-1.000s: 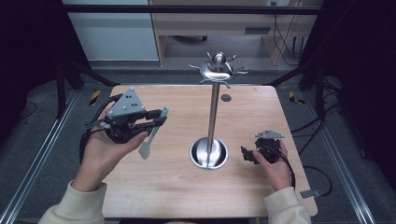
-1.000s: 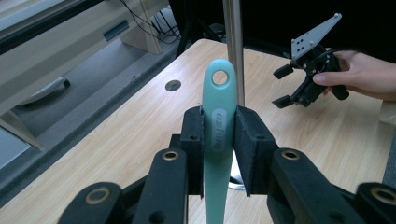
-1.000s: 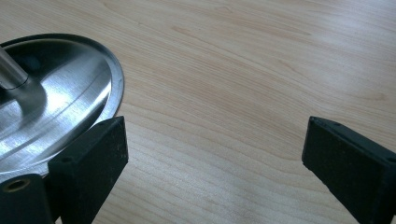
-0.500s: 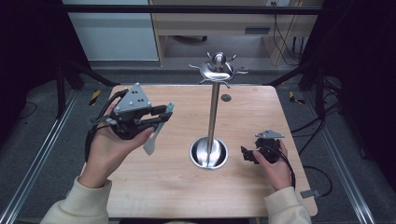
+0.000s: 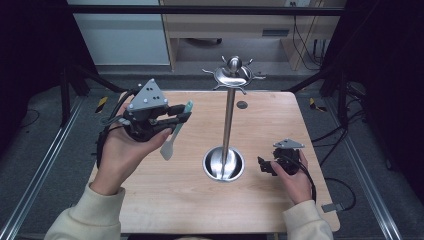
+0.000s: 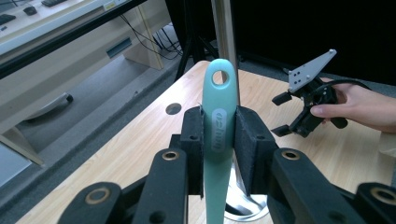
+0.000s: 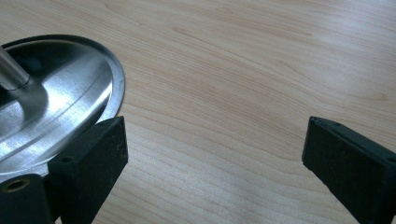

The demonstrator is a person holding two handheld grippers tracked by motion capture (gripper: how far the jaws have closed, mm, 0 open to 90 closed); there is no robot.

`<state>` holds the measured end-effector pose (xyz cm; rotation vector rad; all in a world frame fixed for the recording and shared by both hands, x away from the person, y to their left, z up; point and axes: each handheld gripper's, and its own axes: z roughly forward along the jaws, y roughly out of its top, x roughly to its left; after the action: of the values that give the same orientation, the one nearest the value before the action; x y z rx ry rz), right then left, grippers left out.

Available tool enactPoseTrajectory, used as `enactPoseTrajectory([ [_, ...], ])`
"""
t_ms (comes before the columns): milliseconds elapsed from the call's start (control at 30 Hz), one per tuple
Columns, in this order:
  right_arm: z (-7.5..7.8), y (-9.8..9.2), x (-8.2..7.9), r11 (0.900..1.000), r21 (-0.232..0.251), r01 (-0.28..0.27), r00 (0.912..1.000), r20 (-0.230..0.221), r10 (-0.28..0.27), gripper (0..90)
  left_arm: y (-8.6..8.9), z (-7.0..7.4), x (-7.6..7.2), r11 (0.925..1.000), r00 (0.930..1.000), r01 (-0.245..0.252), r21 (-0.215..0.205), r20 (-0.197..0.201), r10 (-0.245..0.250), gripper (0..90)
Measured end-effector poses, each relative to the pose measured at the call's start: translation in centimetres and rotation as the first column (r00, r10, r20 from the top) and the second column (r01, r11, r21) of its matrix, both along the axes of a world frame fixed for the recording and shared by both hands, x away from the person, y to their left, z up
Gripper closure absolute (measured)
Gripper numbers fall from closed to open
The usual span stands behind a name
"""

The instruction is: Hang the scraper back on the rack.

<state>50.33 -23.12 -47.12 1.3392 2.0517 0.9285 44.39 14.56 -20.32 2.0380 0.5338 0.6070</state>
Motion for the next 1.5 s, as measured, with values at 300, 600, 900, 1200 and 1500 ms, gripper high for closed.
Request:
enactPoseTrajectory([
  [300, 0.0, 0.0, 0.0, 1.0, 0.004, 0.006, 1.0, -0.007, -0.006, 7.2, -0.7, 0.6, 0.7, 0.9992, 1.0, -0.007, -0.039, -0.005, 0.007, 73.9],
  [600, 0.0, 0.0, 0.0, 1.0, 0.005, 0.005, 1.0, -0.005, -0.005, 7.2, -1.5, 1.3, 0.7, 0.9964, 1.0, -0.004, -0.085, 0.009, 0.005, 73.9],
  [900, 0.0, 0.0, 0.0, 1.0, 0.006, 0.005, 1.0, -0.004, -0.005, 7.3, -2.4, 1.9, 0.8, 0.9949, 0.9999, 0.016, -0.1, 0.007, -0.015, 73.9],
  [1200, 0.1, -0.1, 0.0, 1.0, 0.009, 0.002, 1.0, -0.002, -0.002, 7.2, -3.2, 2.3, 0.7, 0.9942, 0.9996, 0.027, -0.104, 0.013, -0.026, 73.9],
  [1500, 0.1, -0.1, 0.0, 1.0, 0.009, 0.002, 1.0, -0.002, -0.002, 7.2, -3.3, 2.0, 1.3, 0.9945, 0.9996, 0.026, -0.101, -0.003, -0.027, 73.8],
])
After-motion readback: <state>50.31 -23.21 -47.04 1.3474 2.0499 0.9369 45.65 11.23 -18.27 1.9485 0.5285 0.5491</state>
